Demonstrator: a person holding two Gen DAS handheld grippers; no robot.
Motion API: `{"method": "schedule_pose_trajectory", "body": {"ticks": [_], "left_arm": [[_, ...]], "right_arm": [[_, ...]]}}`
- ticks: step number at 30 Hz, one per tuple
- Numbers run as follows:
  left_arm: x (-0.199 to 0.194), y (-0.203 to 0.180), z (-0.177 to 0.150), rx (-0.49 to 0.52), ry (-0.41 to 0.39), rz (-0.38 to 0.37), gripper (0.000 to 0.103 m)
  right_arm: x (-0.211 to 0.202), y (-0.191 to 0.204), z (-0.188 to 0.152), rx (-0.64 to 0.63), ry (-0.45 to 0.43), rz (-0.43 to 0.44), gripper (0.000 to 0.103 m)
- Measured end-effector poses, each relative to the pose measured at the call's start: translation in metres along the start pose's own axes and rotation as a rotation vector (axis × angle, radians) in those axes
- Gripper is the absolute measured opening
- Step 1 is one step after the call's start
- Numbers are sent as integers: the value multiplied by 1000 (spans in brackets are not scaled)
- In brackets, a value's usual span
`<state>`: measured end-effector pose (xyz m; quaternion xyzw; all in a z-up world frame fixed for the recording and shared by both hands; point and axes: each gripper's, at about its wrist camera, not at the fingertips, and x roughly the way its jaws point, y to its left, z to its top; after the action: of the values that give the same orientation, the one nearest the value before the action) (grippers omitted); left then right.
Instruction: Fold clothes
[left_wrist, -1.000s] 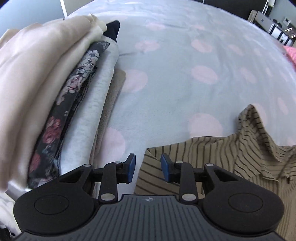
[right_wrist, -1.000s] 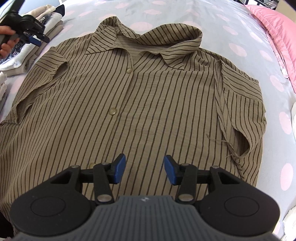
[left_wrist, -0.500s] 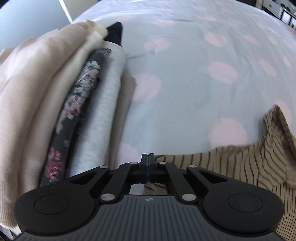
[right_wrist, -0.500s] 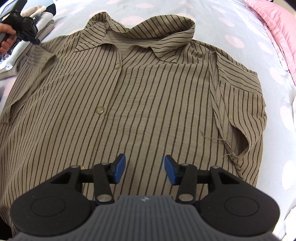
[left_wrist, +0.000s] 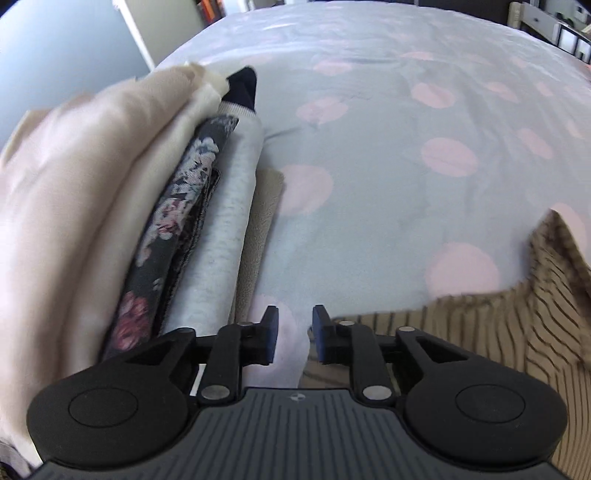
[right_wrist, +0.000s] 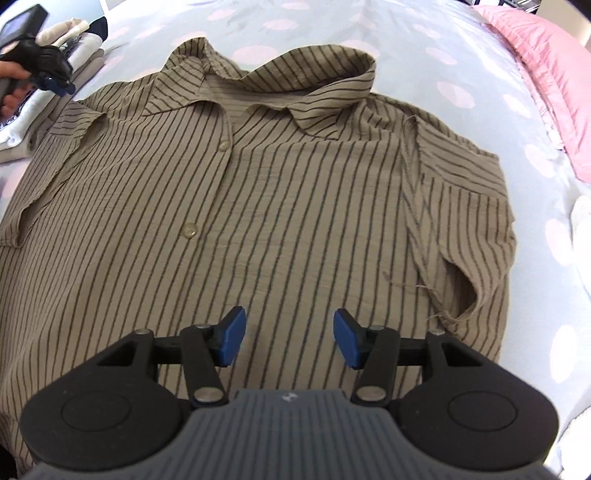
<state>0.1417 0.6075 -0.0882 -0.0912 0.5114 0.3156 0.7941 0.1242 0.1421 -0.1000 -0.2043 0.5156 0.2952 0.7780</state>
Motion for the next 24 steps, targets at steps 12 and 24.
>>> {"method": "schedule_pose_trajectory", "body": {"ticks": [12,24], "left_arm": [[-113,2,-139,118,59,-162,19],[-172,33,-307,162,188,-176,20]], "right_arm": [[-33,6,-41,37,0,56,56],[-60,88,-145,-136,62,262,45]]}}
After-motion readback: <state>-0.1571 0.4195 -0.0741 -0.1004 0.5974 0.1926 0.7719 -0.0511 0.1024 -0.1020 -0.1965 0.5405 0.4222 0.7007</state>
